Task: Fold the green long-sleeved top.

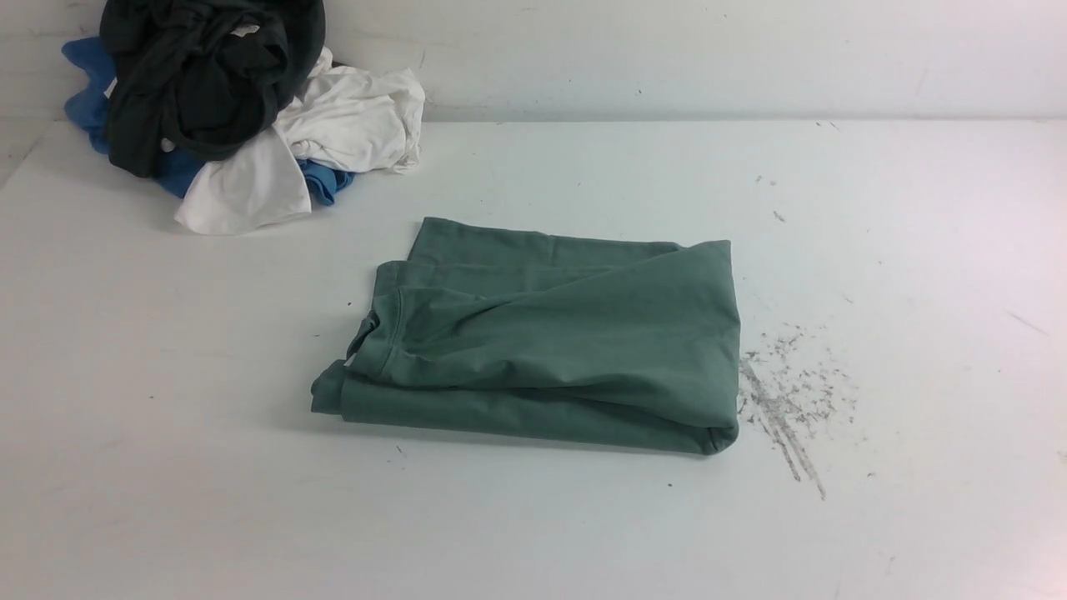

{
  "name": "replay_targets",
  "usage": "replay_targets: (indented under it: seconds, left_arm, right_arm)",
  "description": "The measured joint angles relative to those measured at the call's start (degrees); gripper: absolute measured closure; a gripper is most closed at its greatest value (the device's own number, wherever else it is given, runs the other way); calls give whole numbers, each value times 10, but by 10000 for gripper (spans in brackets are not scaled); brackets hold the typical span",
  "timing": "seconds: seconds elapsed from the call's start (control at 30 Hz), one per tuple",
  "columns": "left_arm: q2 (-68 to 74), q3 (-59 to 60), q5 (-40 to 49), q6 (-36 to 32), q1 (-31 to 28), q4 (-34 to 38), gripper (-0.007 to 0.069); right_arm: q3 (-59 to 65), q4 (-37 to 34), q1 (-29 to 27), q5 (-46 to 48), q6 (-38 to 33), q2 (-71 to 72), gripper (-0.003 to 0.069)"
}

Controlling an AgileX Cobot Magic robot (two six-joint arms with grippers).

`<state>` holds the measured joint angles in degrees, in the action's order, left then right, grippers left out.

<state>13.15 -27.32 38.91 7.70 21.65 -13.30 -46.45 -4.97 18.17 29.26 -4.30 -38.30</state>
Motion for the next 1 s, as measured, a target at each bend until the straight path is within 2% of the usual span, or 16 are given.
replay_targets:
  seconds: [0.2, 0.43, 0.53, 0.63, 0.7, 0.8, 0.93, 1.0]
  left_arm:
    - [0, 0, 0, 0, 0, 0, 631]
    - [0, 0, 0, 0, 0, 0, 631]
    - [0, 0, 0, 0, 0, 0, 631]
    - [0, 0, 1, 0, 0, -1, 631]
    - [0, 0, 1, 0, 0, -1, 631]
    - [0, 0, 1, 0, 0, -2, 631]
    - [0, 0, 1, 0, 0, -2, 631]
    - [0, 0, 1, 0, 0, -2, 631]
  right_arm:
    - [0, -4, 0, 44, 3, 0, 673]
    - [0, -58, 3, 104, 23, 0, 673]
    - [0, -56, 23, 116, 24, -1, 673]
    - [0, -52, 89, 126, 24, -4, 673]
    - [0, -39, 113, 133, 17, -5, 673]
    - [2, -12, 123, 139, 8, -5, 673]
    - [34, -5, 115, 91, 1, 10, 673]
    - [98, -4, 84, 0, 0, 51, 673]
